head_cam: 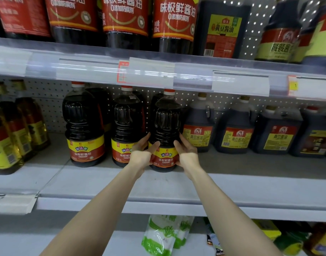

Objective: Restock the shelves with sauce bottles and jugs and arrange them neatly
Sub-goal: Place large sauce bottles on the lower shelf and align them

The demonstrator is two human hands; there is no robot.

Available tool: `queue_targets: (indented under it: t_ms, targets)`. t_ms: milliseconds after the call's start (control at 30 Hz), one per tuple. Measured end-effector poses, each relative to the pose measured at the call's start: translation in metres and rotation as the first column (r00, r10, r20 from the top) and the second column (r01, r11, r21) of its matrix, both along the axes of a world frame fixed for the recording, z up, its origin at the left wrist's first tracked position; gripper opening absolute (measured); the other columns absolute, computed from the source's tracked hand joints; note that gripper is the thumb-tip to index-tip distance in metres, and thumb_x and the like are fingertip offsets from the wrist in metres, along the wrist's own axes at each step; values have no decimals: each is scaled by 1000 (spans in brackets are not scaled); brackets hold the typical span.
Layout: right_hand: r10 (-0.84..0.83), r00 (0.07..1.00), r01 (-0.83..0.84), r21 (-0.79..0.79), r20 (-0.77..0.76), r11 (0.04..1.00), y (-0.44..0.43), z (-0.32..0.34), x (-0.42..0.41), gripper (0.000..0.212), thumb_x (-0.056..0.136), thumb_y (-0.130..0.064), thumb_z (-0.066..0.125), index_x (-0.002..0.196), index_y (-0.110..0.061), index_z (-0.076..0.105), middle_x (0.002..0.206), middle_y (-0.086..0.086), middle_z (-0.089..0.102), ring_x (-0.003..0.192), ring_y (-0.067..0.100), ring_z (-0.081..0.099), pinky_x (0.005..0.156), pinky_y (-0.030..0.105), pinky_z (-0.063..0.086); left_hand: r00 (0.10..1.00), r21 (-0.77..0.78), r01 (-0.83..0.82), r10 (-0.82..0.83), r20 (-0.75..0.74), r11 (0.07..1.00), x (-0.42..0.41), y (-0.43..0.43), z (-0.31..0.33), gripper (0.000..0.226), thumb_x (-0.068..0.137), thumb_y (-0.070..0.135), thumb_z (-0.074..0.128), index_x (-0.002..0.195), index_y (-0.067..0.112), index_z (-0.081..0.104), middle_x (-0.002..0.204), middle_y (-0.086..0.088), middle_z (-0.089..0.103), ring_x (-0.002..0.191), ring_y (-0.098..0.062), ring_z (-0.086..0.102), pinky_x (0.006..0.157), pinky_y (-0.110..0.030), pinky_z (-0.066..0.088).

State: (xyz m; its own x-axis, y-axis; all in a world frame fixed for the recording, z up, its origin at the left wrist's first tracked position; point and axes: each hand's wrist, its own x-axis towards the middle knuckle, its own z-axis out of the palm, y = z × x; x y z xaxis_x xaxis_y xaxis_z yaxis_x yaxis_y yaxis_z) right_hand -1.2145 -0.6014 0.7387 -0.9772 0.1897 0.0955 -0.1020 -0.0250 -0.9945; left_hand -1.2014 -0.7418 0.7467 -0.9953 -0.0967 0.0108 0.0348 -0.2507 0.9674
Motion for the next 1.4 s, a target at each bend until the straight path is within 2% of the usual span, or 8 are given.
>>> queue_targets:
  t_ms: [433, 1100, 1267, 1400]
  targets:
    - [-12, 1000, 12, -1, 1, 1000, 2, -2, -12, 44, 96, -25, 58, 138, -29, 50, 143, 5, 49, 130, 28, 46, 104, 52, 44, 1000, -67, 5, -6, -15, 998, -14, 0, -1, 55, 91, 18, 64, 141, 27, 44, 141, -4, 50, 129, -29, 47, 95, -51, 49]
    - [-29, 1000, 29, 5, -7, 1000, 0, -5, -18, 44, 95, -29, 59, 138, -32, 50, 144, 3, 48, 130, 26, 47, 102, 51, 46, 1000, -74, 2, -2, 10, 997, -22, -3, -3, 56, 89, 20, 66, 140, 30, 46, 143, -4, 48, 132, -29, 43, 88, -50, 48]
    - [-48, 999, 48, 10, 4, 999, -8, -6, -19, 42, 93, -34, 61, 134, -38, 53, 145, 4, 46, 130, 28, 47, 102, 53, 46, 1000, -79, -5, 6, 18, 997, -23, -4, -1, 56, 89, 19, 66, 140, 29, 45, 144, -5, 48, 132, -30, 43, 95, -56, 46]
    - [-56, 998, 56, 27, 7, 998, -8, -6, -18, 42, 93, -37, 61, 134, -40, 53, 145, 5, 47, 128, 28, 49, 101, 53, 47, 1000, -86, -8, 10, 25, 996, -23, -4, -2, 56, 89, 19, 66, 140, 30, 46, 144, -5, 47, 133, -30, 42, 95, -56, 45]
